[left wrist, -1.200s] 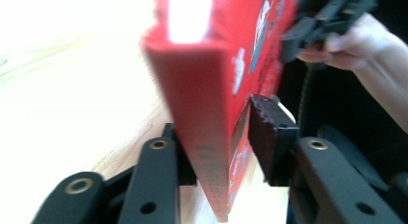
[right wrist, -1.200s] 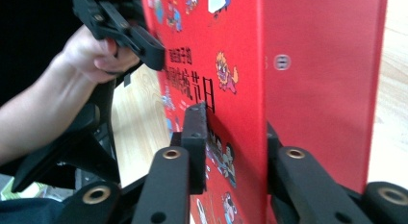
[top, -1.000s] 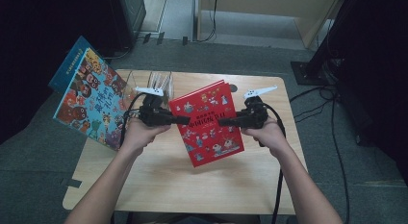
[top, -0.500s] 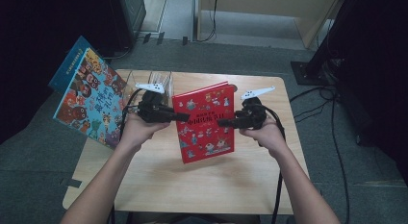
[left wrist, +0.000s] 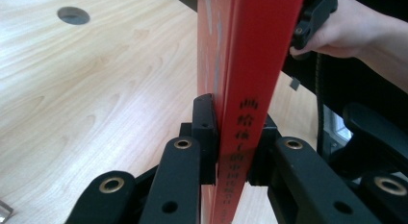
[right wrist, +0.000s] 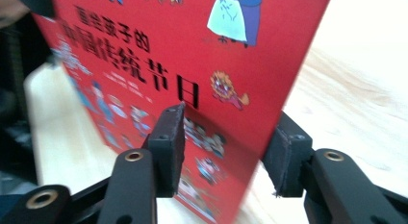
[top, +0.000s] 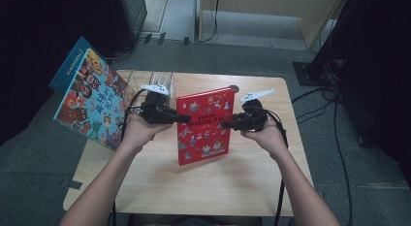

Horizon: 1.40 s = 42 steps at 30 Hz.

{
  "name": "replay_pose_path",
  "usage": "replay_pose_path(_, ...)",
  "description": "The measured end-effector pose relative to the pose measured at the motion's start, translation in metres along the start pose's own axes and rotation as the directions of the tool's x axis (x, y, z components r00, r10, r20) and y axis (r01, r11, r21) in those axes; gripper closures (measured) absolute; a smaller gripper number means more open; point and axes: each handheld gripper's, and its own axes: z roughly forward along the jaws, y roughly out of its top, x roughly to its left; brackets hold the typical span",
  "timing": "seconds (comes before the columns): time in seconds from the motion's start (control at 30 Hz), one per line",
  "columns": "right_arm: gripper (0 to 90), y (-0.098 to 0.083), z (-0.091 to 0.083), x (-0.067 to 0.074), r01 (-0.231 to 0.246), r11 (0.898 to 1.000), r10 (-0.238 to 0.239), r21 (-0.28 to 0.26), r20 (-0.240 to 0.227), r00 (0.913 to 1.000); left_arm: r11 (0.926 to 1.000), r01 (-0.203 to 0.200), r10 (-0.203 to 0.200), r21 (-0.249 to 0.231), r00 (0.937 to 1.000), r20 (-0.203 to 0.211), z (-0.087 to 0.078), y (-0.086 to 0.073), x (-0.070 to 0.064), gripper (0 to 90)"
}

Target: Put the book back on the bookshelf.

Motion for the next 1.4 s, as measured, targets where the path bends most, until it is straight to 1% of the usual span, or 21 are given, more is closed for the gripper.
replay_pose_path(0.03,55.3,0.000,0.000,0.000,-0.006,1.000,0.006,0.002,0.011,0.9999,0.9999,0.003,-0.003,-0.012,1.0000,-0.002,0.000,0.000,0.000,80.5)
replay_pose_path(0.07,55.3,0.000,0.000,0.000,-0.021,1.000,0.021,-0.003,0.014,0.9997,1.0000,0.001,-0.001,-0.007,1.0000,-0.006,-0.001,0.000,0.000,80.4)
replay_pose_path(0.1,54.1,0.000,0.000,0.000,-0.031,0.999,0.031,-0.009,0.021,0.9993,0.9999,0.010,-0.010,-0.014,0.9999,-0.007,-0.001,-0.001,0.000,80.6)
replay_pose_path(0.13,48.8,0.001,-0.001,-0.001,-0.042,0.999,0.043,-0.022,0.046,0.9980,1.0000,0.005,-0.005,-0.008,1.0000,0.008,-0.002,-0.001,0.001,80.8)
replay_pose_path(0.17,47.3,0.001,-0.002,-0.002,-0.050,0.998,0.052,-0.036,0.070,0.9962,0.9995,0.021,-0.020,-0.022,0.9997,0.017,-0.002,-0.001,0.001,81.0)
replay_pose_path(0.2,48.1,0.002,-0.003,-0.004,-0.071,0.996,0.073,-0.049,0.055,0.9958,0.9995,0.027,-0.027,-0.017,0.9993,0.024,-0.002,-0.001,0.001,81.0)
replay_pose_path(0.23,48.2,0.002,-0.003,-0.006,-0.078,0.995,0.080,-0.058,0.034,0.9962,0.9998,0.018,-0.018,-0.011,0.9998,0.013,-0.001,0.000,0.000,81.0)
replay_pose_path(0.27,49.8,0.001,-0.003,-0.005,-0.076,0.995,0.078,-0.062,0.020,0.9968,0.9995,0.024,-0.023,-0.019,0.9995,0.022,-0.001,0.000,0.001,81.1)
replay_pose_path(0.3,53.0,0.002,-0.003,-0.003,-0.058,0.996,0.059,-0.068,0.018,0.9981,0.9996,0.023,-0.022,-0.019,0.9995,0.021,-0.001,0.001,0.001,81.0)
replay_pose_path(0.33,51.7,0.003,-0.003,-0.001,-0.045,0.996,0.046,-0.079,0.011,0.9989,0.9996,0.018,-0.017,-0.023,0.9996,0.020,0.000,0.001,0.001,81.0)
replay_pose_path(0.37,51.3,0.004,-0.003,0.001,-0.045,0.995,0.047,-0.084,0.018,0.9988,0.9995,0.022,-0.022,-0.023,0.9996,0.017,0.000,0.002,0.001,81.0)
replay_pose_path(0.43,51.6,0.006,-0.003,0.002,-0.055,0.995,0.058,-0.089,0.035,0.9977,0.9996,0.015,-0.014,-0.023,0.9998,0.011,-0.001,0.003,0.001,80.7)
replay_pose_path(0.5,52.2,0.007,-0.004,0.003,-0.054,0.993,0.059,-0.108,0.038,0.9975,0.9999,-0.002,0.002,-0.012,1.0000,-0.006,-0.002,0.006,-0.002,80.4)
replay_pose_path(0.57,52.3,0.009,-0.005,0.004,-0.027,0.993,0.033,-0.115,0.051,0.9982,0.9998,-0.019,0.019,0.012,0.9996,-0.023,-0.002,0.009,-0.004,79.7)
replay_pose_path(0.73,52.5,0.012,-0.007,0.006,-0.020,0.992,0.027,-0.121,0.060,0.9979,0.9961,-0.034,0.037,0.082,0.9984,-0.041,0.000,0.016,-0.006,79.2)
replay_pose_path(0.87,52.8,0.013,-0.007,0.007,-0.018,0.991,0.027,-0.131,0.063,0.9977,0.9943,-0.033,0.037,0.102,0.9984,-0.042,0.002,0.016,-0.004,78.9)
replay_pose_path(0.97,53.1,0.013,-0.007,0.007,-0.015,0.991,0.024,-0.132,0.065,0.9976,0.9940,-0.031,0.036,0.105,0.9984,-0.044,0.002,0.017,-0.003,78.8)
replay_pose_path(1.13,53.9,0.013,-0.007,0.008,-0.012,0.991,0.021,-0.133,0.066,0.9976,0.9871,-0.036,0.044,0.156,0.9977,-0.052,0.002,0.022,-0.003,78.4)
replay_pose_path(1.17,53.9,0.013,-0.006,0.008,-0.012,0.991,0.021,-0.133,0.065,0.9977,0.9853,-0.030,0.039,0.168,0.9981,-0.048,0.003,0.022,-0.004,78.2)
replay_pose_path(1.27,54.7,0.014,-0.006,0.011,0.006,0.991,0.001,-0.135,0.057,0.9983,0.9818,-0.036,0.046,0.186,0.9977,-0.051,0.003,0.025,-0.005,77.7)
replay_pose_path(1.4,55.1,0.015,-0.005,0.013,0.014,0.990,-0.007,-0.142,0.050,0.9987,0.9722,-0.023,0.035,0.233,0.9982,-0.049,0.003,0.027,-0.003,77.2)
